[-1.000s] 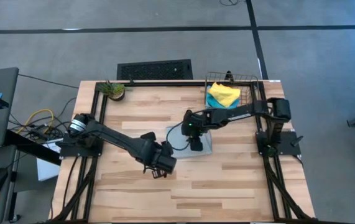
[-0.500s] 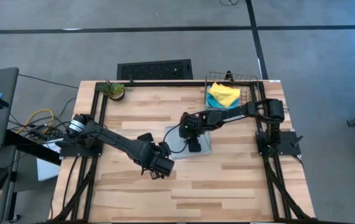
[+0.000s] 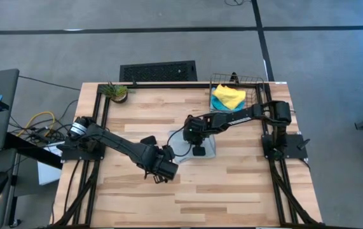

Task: Fold microfiber towels
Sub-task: Put the folded gray microfiber cloth into the wire basket

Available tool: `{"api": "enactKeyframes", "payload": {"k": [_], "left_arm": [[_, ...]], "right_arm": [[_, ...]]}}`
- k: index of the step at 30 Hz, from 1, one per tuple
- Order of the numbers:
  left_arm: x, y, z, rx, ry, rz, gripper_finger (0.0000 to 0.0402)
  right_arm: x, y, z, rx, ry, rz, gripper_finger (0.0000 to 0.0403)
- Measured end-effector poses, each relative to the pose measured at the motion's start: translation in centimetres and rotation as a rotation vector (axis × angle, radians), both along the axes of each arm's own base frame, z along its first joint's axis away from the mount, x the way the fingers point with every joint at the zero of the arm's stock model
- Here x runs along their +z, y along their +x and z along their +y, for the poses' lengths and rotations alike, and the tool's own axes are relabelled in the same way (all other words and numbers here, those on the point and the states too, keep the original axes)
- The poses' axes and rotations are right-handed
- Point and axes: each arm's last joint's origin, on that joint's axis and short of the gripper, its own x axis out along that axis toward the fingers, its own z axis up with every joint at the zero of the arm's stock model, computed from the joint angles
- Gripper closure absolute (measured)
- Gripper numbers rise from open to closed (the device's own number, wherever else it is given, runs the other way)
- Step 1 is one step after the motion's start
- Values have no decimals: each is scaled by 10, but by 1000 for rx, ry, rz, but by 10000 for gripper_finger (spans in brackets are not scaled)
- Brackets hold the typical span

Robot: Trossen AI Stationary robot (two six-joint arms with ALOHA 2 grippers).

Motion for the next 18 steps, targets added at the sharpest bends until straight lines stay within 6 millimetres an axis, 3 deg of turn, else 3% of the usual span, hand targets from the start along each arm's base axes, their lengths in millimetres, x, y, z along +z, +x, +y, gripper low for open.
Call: {"api": "enactKeyframes", "payload": {"k": [6,18], "left_arm": [[0,0,0,-6,1,2,269],[0,-2,1,-17,10,25,269]], "right_arm": [[11,-4,-1,-6,-21,-8,392],[61,-23,-13,-49,-65,-60,393]]}}
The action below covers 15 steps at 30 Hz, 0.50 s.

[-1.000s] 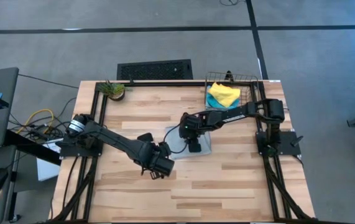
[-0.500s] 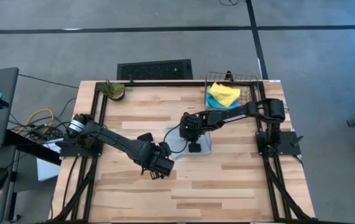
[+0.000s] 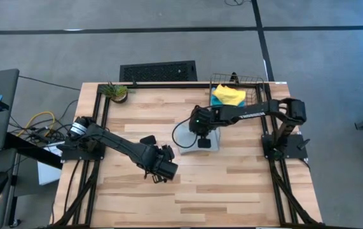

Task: Fold microfiber towels
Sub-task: Put the folded gray microfiber cloth into the wire basket

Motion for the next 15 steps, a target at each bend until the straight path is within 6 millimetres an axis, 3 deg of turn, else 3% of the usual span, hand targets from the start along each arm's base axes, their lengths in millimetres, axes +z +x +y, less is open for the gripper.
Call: {"api": "enactKeyframes", "payload": {"k": [7,15], "left_arm": [[0,0,0,-4,0,1,269],[0,0,0,-5,0,1,269]], "right_arm": [[2,0,-6,-13,5,-15,393],[-42,8,-6,15,40,115,393]]}}
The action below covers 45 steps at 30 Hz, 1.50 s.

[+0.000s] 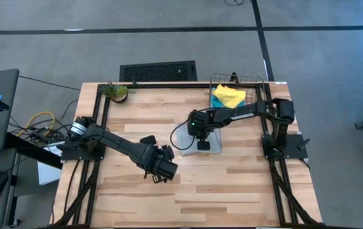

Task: Fold microfiber towels
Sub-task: Put the folded gray microfiber cloth into the wire basket

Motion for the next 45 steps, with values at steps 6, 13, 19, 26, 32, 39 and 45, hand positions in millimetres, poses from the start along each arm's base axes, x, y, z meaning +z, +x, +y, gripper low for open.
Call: {"api": "enactKeyframes", "payload": {"k": [6,13,19,26,32,39,45], "left_arm": [[0,0,0,-5,-3,4,269],[0,0,0,-5,-3,6,269],[0,0,0,-5,-3,6,269],[0,0,0,-5,-3,6,269],[0,0,0,2,-5,5,269],[0,0,0,2,-6,4,269],[0,0,0,2,-7,5,269]], "right_arm": [[-3,1,2,5,-3,4,363],[0,0,1,0,-13,-1,287],[1,0,2,-18,-66,23,193],[21,5,0,-25,7,100,144],[33,5,-7,-27,74,133,143],[21,6,-8,-28,139,166,143],[5,10,-9,-43,51,214,143]]}}
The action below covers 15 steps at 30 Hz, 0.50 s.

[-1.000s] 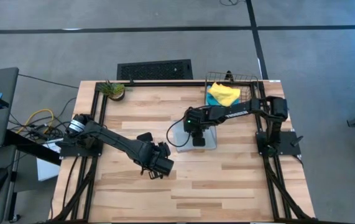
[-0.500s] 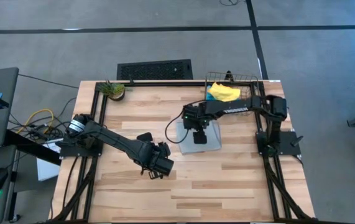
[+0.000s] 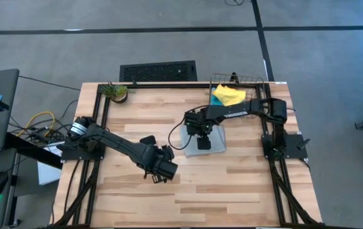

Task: Fold microfiber towels
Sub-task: Put the folded gray microfiber cloth into the wire basket

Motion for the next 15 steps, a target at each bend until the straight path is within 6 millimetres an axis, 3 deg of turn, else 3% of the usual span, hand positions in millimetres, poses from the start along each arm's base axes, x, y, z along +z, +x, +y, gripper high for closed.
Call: {"api": "enactKeyframes", "payload": {"k": [10,15], "left_arm": [[0,0,0,-1,0,0,269],[0,0,0,-1,0,1,269]], "right_arm": [[-10,1,0,9,14,26,148],[-10,1,-1,31,13,24,212]]}}
